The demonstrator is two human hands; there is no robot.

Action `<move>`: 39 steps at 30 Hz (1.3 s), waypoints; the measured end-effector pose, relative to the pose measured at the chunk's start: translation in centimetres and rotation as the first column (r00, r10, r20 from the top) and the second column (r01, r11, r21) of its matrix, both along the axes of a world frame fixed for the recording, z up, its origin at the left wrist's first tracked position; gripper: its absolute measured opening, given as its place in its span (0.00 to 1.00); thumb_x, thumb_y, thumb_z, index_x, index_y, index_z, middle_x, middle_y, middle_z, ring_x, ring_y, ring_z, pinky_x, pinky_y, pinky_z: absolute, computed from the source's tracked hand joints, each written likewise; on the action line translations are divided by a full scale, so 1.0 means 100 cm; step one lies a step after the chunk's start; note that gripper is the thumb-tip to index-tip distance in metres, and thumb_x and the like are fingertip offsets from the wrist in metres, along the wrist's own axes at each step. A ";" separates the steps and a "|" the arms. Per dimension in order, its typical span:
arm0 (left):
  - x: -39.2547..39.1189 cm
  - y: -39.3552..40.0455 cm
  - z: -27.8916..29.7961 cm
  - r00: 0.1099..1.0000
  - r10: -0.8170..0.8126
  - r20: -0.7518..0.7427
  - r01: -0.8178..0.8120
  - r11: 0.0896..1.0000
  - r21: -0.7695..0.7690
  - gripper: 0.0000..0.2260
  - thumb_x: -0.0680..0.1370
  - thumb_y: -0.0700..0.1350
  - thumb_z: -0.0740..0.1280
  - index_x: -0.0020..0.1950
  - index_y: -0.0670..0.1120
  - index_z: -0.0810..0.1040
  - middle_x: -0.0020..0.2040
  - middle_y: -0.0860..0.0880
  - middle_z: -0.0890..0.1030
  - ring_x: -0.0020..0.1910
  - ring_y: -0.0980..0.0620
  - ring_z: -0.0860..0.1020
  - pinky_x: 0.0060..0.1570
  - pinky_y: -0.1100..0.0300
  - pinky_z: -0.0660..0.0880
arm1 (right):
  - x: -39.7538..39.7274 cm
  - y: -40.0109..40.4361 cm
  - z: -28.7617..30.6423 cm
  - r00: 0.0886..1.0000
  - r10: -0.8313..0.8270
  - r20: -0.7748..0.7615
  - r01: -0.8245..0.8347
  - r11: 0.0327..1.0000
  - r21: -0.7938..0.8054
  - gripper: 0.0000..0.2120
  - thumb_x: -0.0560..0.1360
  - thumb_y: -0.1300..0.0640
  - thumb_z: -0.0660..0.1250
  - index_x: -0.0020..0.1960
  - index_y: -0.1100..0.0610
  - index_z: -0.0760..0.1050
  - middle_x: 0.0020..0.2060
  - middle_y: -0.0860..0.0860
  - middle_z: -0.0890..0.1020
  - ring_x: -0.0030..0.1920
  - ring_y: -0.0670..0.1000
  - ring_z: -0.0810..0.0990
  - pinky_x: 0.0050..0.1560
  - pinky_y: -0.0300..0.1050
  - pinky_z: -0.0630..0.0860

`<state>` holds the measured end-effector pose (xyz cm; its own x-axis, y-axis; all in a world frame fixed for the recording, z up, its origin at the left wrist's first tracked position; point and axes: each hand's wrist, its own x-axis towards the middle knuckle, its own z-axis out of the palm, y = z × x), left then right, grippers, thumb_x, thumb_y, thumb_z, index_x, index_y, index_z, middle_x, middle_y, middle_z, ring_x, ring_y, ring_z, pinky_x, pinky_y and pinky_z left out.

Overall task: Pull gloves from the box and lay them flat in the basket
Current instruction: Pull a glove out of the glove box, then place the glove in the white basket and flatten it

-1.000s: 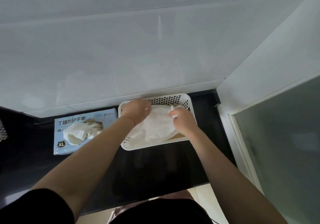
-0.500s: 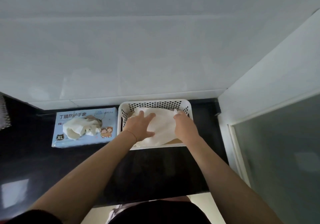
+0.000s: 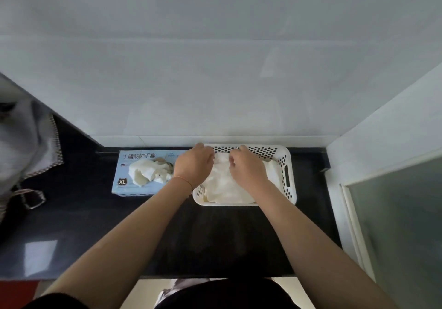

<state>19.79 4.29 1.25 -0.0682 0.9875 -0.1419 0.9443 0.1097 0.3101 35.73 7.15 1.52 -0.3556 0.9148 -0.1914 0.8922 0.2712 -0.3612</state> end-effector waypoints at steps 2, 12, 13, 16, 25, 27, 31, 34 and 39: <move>-0.024 -0.004 0.008 0.999 0.012 -0.043 -0.012 1.000 0.005 0.10 0.81 0.46 0.58 0.55 0.47 0.78 0.53 0.46 0.75 0.49 0.43 0.78 0.41 0.55 0.70 | -0.030 -0.004 0.003 0.997 0.045 -0.069 -0.048 0.998 -0.040 0.03 0.77 0.61 0.63 0.47 0.56 0.75 0.45 0.50 0.75 0.41 0.53 0.76 0.37 0.45 0.70; -0.154 -0.046 0.033 0.998 0.005 -0.064 -0.011 0.996 -0.088 0.14 0.71 0.59 0.70 0.48 0.51 0.77 0.46 0.53 0.75 0.49 0.50 0.75 0.53 0.56 0.69 | -0.157 -0.038 0.002 0.943 0.083 -0.323 -0.164 0.959 -0.232 0.13 0.75 0.57 0.70 0.59 0.53 0.75 0.50 0.47 0.71 0.46 0.50 0.76 0.47 0.46 0.75; -0.160 -0.049 0.035 1.000 0.017 -0.025 -0.020 0.993 -0.115 0.13 0.71 0.59 0.70 0.47 0.51 0.77 0.45 0.54 0.76 0.47 0.51 0.76 0.53 0.56 0.70 | -0.162 -0.039 0.001 0.945 0.088 -0.315 -0.162 0.962 -0.218 0.11 0.76 0.56 0.70 0.57 0.52 0.77 0.49 0.47 0.71 0.46 0.50 0.75 0.47 0.45 0.73; -0.174 -0.053 0.036 0.998 0.031 0.051 -0.024 0.991 -0.133 0.07 0.74 0.53 0.68 0.45 0.50 0.78 0.46 0.55 0.80 0.47 0.51 0.79 0.50 0.57 0.74 | -0.176 -0.040 0.005 0.956 0.040 -0.289 -0.100 0.975 -0.199 0.04 0.76 0.53 0.68 0.49 0.53 0.79 0.44 0.48 0.73 0.42 0.51 0.77 0.40 0.43 0.71; -0.183 -0.036 0.053 0.995 0.007 0.097 -0.005 1.000 -0.018 0.13 0.82 0.52 0.60 0.49 0.47 0.81 0.47 0.51 0.79 0.45 0.50 0.78 0.45 0.55 0.77 | -0.187 -0.032 0.019 0.933 -0.034 -0.359 -0.043 0.978 -0.204 0.11 0.79 0.55 0.63 0.60 0.48 0.79 0.47 0.47 0.79 0.41 0.44 0.76 0.38 0.37 0.69; -0.186 -0.036 0.055 0.989 0.011 0.150 -0.013 1.000 0.011 0.12 0.80 0.52 0.63 0.47 0.47 0.81 0.45 0.52 0.79 0.44 0.51 0.78 0.46 0.54 0.77 | -0.190 -0.031 0.022 0.916 -0.074 -0.394 -0.020 0.974 -0.227 0.10 0.80 0.55 0.63 0.56 0.51 0.82 0.46 0.45 0.80 0.44 0.45 0.76 0.40 0.35 0.67; -0.191 -0.040 0.048 0.967 0.052 0.250 -0.061 0.998 0.027 0.09 0.79 0.52 0.66 0.43 0.49 0.78 0.41 0.55 0.77 0.45 0.51 0.78 0.45 0.57 0.76 | -0.191 -0.030 0.026 0.901 -0.142 -0.410 0.059 0.976 -0.208 0.04 0.77 0.55 0.68 0.47 0.52 0.82 0.40 0.43 0.80 0.42 0.44 0.78 0.40 0.36 0.68; -0.198 -0.045 0.042 0.937 0.084 0.339 -0.085 0.996 -0.012 0.12 0.74 0.57 0.72 0.45 0.50 0.76 0.41 0.55 0.78 0.42 0.54 0.77 0.43 0.58 0.76 | -0.193 -0.030 0.030 0.878 -0.199 -0.436 0.128 0.974 -0.188 0.02 0.76 0.57 0.70 0.44 0.53 0.80 0.40 0.45 0.81 0.42 0.45 0.79 0.41 0.38 0.73; -0.206 -0.052 0.031 0.954 0.127 0.273 -0.108 0.991 -0.082 0.08 0.73 0.54 0.72 0.44 0.52 0.76 0.43 0.54 0.79 0.42 0.52 0.77 0.38 0.60 0.72 | -0.197 -0.027 0.037 0.838 -0.230 -0.495 0.174 0.972 -0.157 0.05 0.74 0.57 0.72 0.41 0.55 0.77 0.35 0.45 0.77 0.36 0.44 0.74 0.39 0.41 0.73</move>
